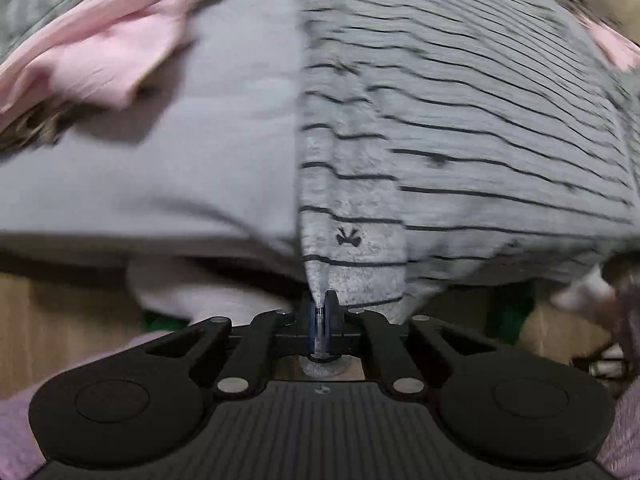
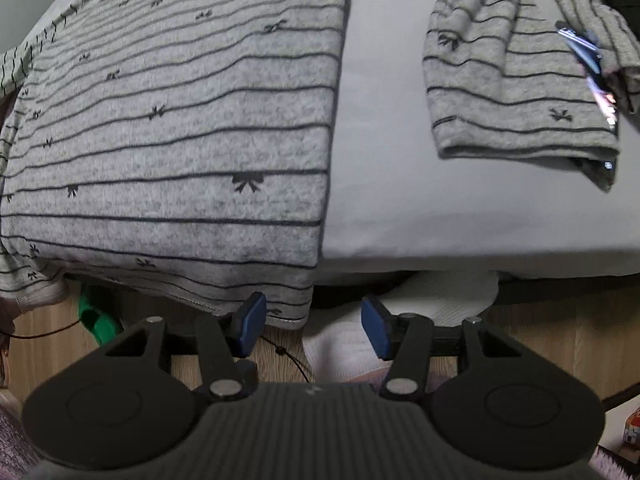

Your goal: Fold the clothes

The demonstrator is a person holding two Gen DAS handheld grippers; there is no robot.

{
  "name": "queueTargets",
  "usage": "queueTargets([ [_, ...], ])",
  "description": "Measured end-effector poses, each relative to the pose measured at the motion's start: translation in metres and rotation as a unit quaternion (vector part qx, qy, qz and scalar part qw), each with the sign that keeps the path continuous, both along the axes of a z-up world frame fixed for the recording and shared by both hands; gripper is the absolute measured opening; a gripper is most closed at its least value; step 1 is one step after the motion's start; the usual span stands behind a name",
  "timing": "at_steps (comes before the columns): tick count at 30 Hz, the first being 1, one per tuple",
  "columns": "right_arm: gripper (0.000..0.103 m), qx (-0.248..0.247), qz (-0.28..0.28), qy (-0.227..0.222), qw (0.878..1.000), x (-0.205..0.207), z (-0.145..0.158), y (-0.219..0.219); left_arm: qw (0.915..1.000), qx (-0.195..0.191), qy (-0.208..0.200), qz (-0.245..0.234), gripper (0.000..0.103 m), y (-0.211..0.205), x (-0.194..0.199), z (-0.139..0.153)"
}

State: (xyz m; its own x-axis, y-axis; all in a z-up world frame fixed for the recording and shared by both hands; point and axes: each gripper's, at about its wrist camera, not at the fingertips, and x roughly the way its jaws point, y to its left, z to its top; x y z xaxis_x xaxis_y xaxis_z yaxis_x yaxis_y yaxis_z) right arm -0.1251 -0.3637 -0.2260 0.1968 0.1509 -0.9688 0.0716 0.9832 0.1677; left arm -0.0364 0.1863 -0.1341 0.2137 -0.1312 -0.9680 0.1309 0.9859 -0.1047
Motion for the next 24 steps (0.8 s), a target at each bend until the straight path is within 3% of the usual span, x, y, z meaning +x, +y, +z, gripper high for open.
queueTargets([
  [6, 0.056, 0.012, 0.026, -0.022, 0.999, 0.009, -0.007, 0.006, 0.9991, 0.031, -0.009, 0.029, 0.002, 0.020, 0.006, -0.010],
  [11, 0.058, 0.023, 0.032, -0.026, 0.999, 0.016, -0.015, 0.007, 0.9987, 0.045, 0.005, 0.024, 0.002, 0.020, 0.015, -0.027],
  [12, 0.054, 0.028, 0.031, -0.025, 0.999, 0.017, -0.016, 0.006, 0.9986, 0.049, 0.005, 0.020, 0.002, 0.019, 0.016, -0.028],
  [14, 0.016, 0.042, 0.034, -0.023, 0.998, 0.016, -0.018, 0.006, 0.9985, 0.051, 0.006, 0.019, 0.002, 0.019, 0.017, -0.029],
  [15, 0.009, 0.046, 0.035, -0.021, 0.998, 0.016, -0.018, 0.007, 0.9985, 0.050, 0.006, 0.020, 0.002, 0.020, 0.017, -0.029],
  [17, 0.004, 0.045, 0.041, -0.017, 0.998, 0.012, -0.015, 0.009, 0.9984, 0.052, 0.007, 0.021, 0.002, 0.020, 0.017, -0.027],
  [24, 0.002, 0.062, 0.063, 0.012, 0.996, 0.002, -0.002, 0.015, 0.9970, 0.073, -0.003, 0.024, 0.002, 0.019, 0.006, -0.004],
])
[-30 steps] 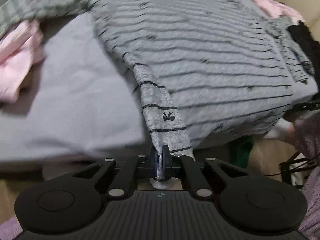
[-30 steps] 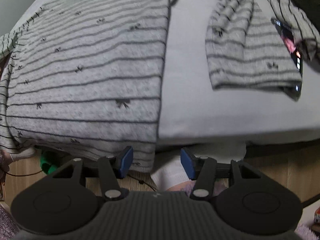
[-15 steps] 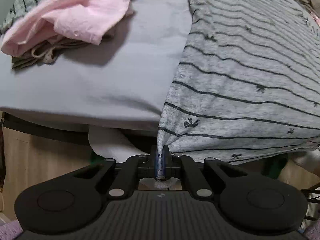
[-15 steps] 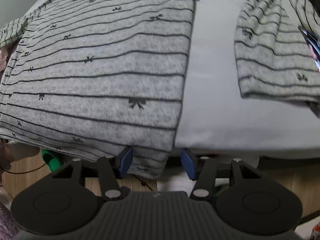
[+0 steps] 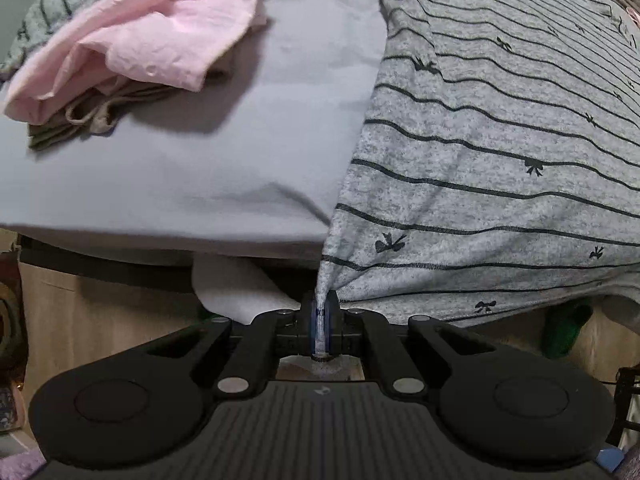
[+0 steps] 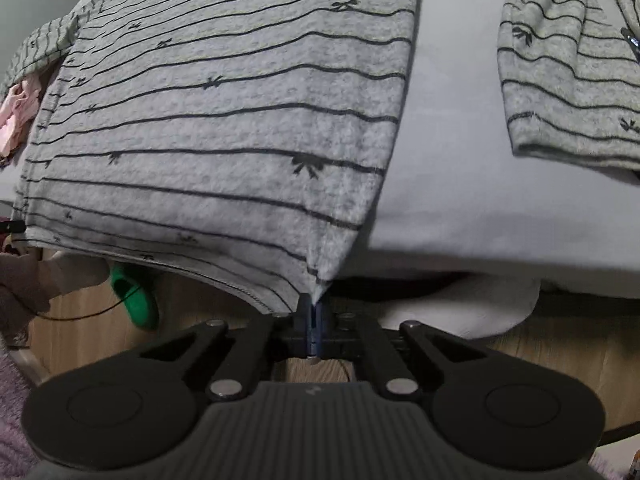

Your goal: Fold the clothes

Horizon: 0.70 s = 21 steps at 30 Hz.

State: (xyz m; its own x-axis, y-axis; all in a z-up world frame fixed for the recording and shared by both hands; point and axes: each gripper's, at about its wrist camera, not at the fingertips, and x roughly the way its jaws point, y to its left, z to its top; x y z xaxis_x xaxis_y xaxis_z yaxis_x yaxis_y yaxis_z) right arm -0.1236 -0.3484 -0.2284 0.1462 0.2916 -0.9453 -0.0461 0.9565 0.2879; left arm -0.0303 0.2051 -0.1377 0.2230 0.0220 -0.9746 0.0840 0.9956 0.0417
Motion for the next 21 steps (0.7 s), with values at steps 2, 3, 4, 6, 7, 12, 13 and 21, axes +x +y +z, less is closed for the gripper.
queueTargets([
  [2, 0.002, 0.000, 0.017, 0.006, 1.000, -0.003, 0.004, 0.004, 1.0000, 0.005, -0.003, 0.005, 0.002, 0.003, -0.002, 0.004],
  [3, 0.002, -0.007, 0.022, 0.007, 1.000, -0.004, 0.005, 0.005, 1.0000, 0.002, -0.001, 0.007, 0.002, 0.004, -0.003, 0.006],
  [4, 0.002, -0.012, 0.021, 0.008, 1.000, -0.004, 0.005, 0.005, 1.0000, 0.003, -0.001, 0.006, 0.002, 0.004, -0.003, 0.006],
  [6, 0.002, -0.012, 0.019, 0.019, 1.000, -0.004, 0.003, 0.002, 1.0000, 0.009, 0.000, 0.000, 0.002, 0.001, -0.003, 0.006],
  [7, 0.002, -0.011, 0.020, 0.028, 0.999, -0.005, 0.000, 0.001, 1.0000, 0.008, 0.002, -0.001, 0.002, 0.001, -0.003, 0.007],
  [12, 0.009, -0.016, 0.012, 0.053, 0.998, -0.009, -0.007, 0.000, 0.9999, 0.001, 0.015, 0.007, 0.010, 0.002, -0.004, 0.015],
  [13, 0.013, -0.016, 0.005, 0.050, 0.999, -0.010, -0.005, -0.002, 0.9998, 0.007, 0.015, 0.007, 0.011, 0.002, -0.005, 0.016],
  [21, 0.051, -0.035, -0.070, -0.057, 0.995, -0.004, 0.047, -0.032, 0.9978, -0.004, -0.058, 0.031, 0.012, -0.001, -0.006, 0.060],
])
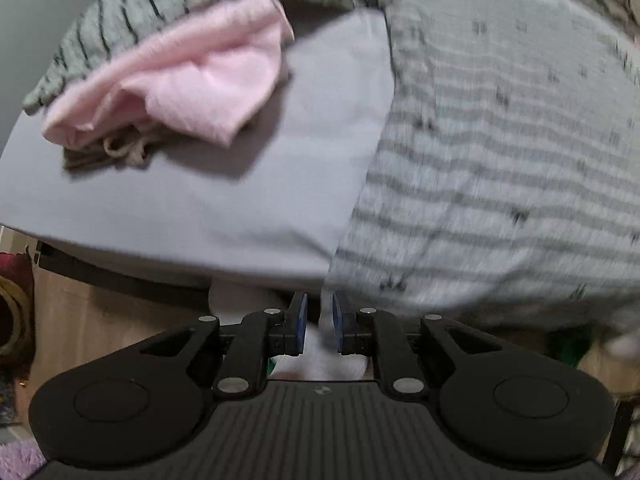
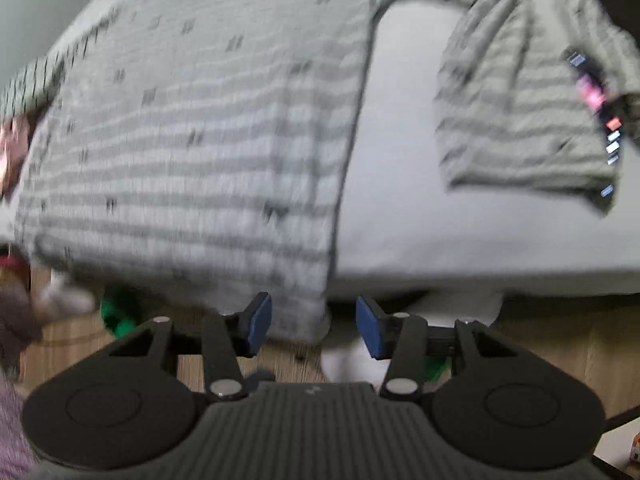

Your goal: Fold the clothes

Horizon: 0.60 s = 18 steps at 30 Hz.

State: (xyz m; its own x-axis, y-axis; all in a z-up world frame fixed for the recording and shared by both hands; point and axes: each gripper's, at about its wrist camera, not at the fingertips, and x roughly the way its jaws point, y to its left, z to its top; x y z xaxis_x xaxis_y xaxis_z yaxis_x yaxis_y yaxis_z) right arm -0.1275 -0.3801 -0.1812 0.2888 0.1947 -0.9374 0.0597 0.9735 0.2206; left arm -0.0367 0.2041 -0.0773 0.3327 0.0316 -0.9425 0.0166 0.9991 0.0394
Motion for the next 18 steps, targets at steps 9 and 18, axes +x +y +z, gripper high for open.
queueTargets([
  [9, 0.048, -0.082, -0.063, -0.046, 0.994, 0.057, 0.031, -0.054, 0.9960, -0.047, -0.029, -0.069, 0.015, -0.056, 0.042, 0.024],
  [18, 0.039, -0.085, -0.145, -0.070, 0.983, 0.113, 0.034, -0.139, 0.9797, -0.038, -0.050, -0.190, 0.023, -0.140, 0.084, 0.042],
])
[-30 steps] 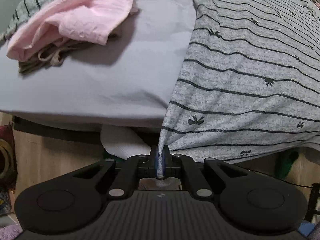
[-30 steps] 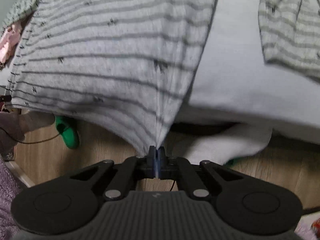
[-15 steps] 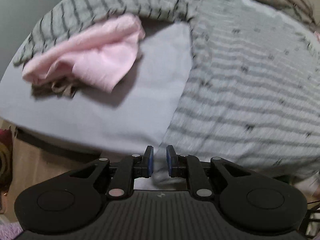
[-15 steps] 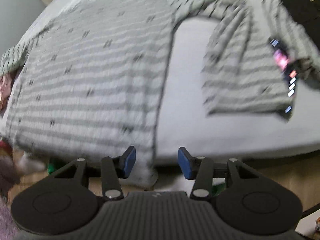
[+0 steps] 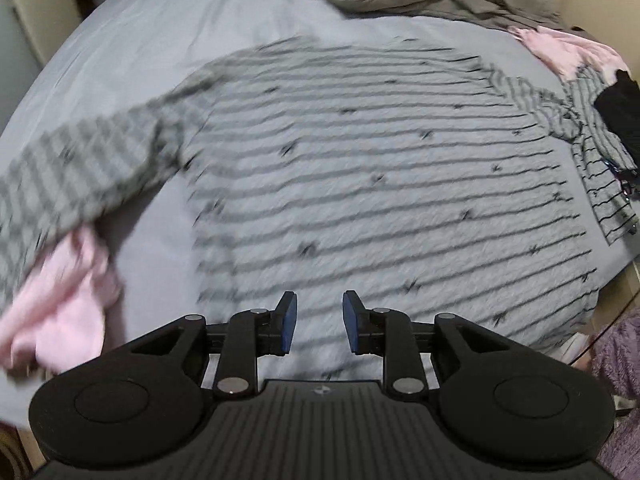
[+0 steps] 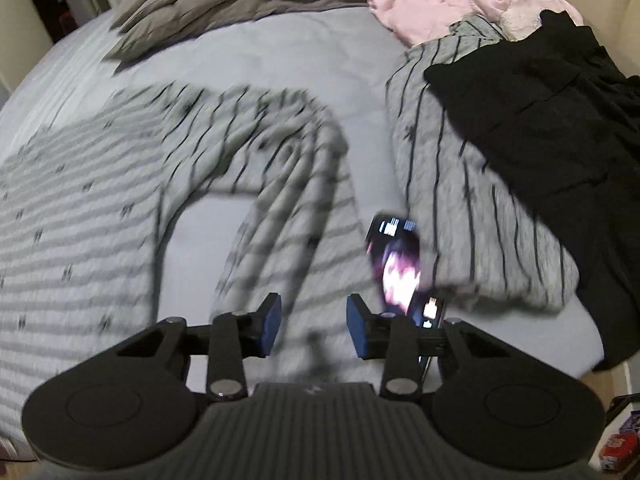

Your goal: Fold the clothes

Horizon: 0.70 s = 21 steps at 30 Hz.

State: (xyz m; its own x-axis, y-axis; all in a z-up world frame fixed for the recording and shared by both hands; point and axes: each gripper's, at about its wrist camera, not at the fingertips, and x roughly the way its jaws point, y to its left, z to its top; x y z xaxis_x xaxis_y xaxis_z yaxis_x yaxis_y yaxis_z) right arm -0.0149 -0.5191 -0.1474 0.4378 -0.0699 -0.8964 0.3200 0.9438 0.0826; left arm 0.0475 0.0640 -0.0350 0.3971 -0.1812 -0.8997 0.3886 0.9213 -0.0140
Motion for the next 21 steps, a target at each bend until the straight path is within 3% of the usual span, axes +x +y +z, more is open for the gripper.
queueTargets([
  [7, 0.033, -0.001, 0.006, 0.000, 1.000, 0.041, -0.016, -0.021, 0.9999, -0.005, -0.005, -0.014, 0.023, -0.031, 0.037, -0.011],
  [10, 0.033, -0.010, 0.013, 0.006, 1.000, 0.061, -0.024, -0.026, 0.9998, -0.011, 0.014, -0.004, 0.023, -0.033, 0.045, -0.020],
  [17, 0.030, -0.028, 0.032, 0.039, 0.998, 0.087, -0.046, -0.030, 0.9996, -0.012, 0.019, -0.016, 0.023, -0.050, 0.056, -0.026],
  [21, 0.019, -0.027, 0.035, 0.042, 0.998, 0.087, -0.053, -0.027, 0.9993, -0.013, 0.012, -0.032, 0.027, -0.062, 0.053, -0.023],
])
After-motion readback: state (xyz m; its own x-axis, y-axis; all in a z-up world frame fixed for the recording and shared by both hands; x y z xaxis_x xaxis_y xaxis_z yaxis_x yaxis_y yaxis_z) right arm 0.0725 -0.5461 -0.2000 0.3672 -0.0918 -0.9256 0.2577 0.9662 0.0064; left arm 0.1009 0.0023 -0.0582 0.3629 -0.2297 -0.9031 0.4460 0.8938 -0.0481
